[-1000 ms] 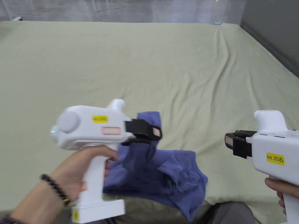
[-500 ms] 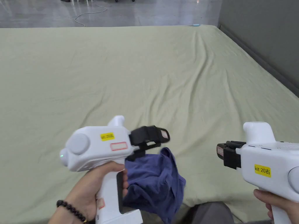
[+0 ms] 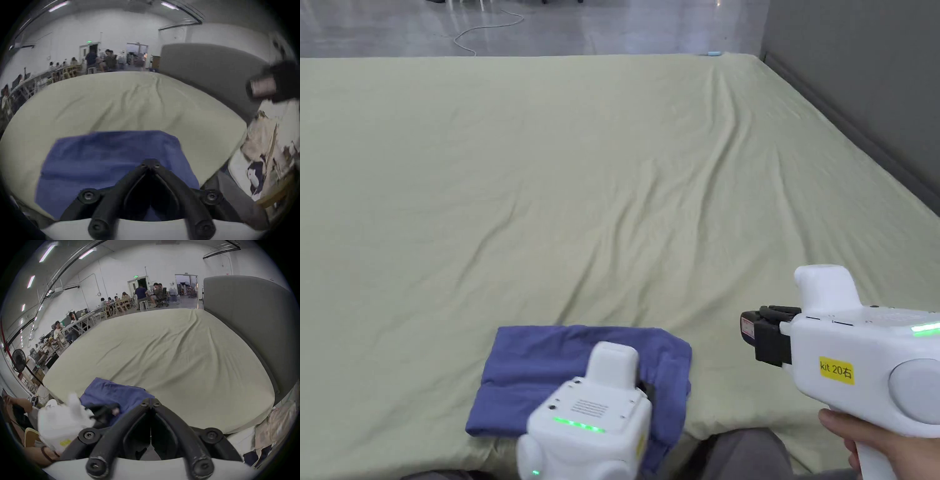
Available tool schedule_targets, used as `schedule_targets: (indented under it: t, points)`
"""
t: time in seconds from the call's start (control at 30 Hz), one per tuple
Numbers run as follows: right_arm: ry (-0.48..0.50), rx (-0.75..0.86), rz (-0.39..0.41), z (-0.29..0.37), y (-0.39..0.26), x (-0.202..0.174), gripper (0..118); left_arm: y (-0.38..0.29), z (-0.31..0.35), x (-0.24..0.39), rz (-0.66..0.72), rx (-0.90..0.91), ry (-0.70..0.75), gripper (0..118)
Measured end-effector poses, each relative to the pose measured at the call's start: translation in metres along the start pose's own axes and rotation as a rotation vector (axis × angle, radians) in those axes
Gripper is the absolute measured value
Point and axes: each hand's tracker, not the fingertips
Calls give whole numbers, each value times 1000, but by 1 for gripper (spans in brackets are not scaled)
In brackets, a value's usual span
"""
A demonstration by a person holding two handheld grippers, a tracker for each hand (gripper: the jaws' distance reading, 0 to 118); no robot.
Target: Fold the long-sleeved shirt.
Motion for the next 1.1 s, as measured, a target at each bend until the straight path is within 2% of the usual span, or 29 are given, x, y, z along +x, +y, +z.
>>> schedule_targets:
  t: [0.1,0.17,0.23,0.3,0.37,0.47,0.57,0.6,0.67,0.73,0.8,0.87,0.9,0.93,0.97,1.03,1.07,1.1]
  points:
    - [-12,1,-4,6,-3,3,0,-13,-15,33,-96,-33,-40,0]
    - [-21,-3,-6,8,-5,5,0,-24,-23,50,-192,-11,25,0]
    - [-29,-2,-12,10,-7,7,0,-16,-23,46,-190,5,26,0]
    - [-28,-1,-25,10,-8,7,0,0,-10,33,-80,-48,-47,0]
    - [9,6,-61,6,-7,6,0,20,11,13,42,15,-107,0]
    - [192,31,-204,-16,-4,2,0,46,39,-25,161,51,-133,0]
    - [420,-17,-326,-57,-5,-4,0,64,64,-79,429,85,-225,0]
    - [450,-47,-346,-73,-7,-6,0,67,64,-103,513,84,-247,0]
    - [476,-118,-362,-105,-13,-8,0,65,71,-138,643,101,-243,0]
    - [499,-223,-441,-139,-25,-3,0,63,70,-164,654,110,-230,0]
    - [500,-302,-469,-161,-39,0,0,58,69,-187,719,84,-211,0]
    - [425,-365,-442,-172,-52,0,0,48,65,-206,774,48,-163,0]
    - [387,-384,-452,-176,-58,2,0,44,63,-213,785,30,-139,0]
    - [417,-357,-474,-176,-63,6,0,41,60,-219,790,30,-124,3]
    - [471,-314,-516,-171,-66,6,0,38,57,-224,796,21,-107,14]
    - [455,-329,-517,-167,-67,7,0,33,52,-226,826,-14,-95,67]
    - [455,-327,-516,-167,-67,6,0,31,47,-230,837,-40,-84,81]
    - [456,-325,-511,-166,-66,7,0,29,42,-232,849,-57,-61,79]
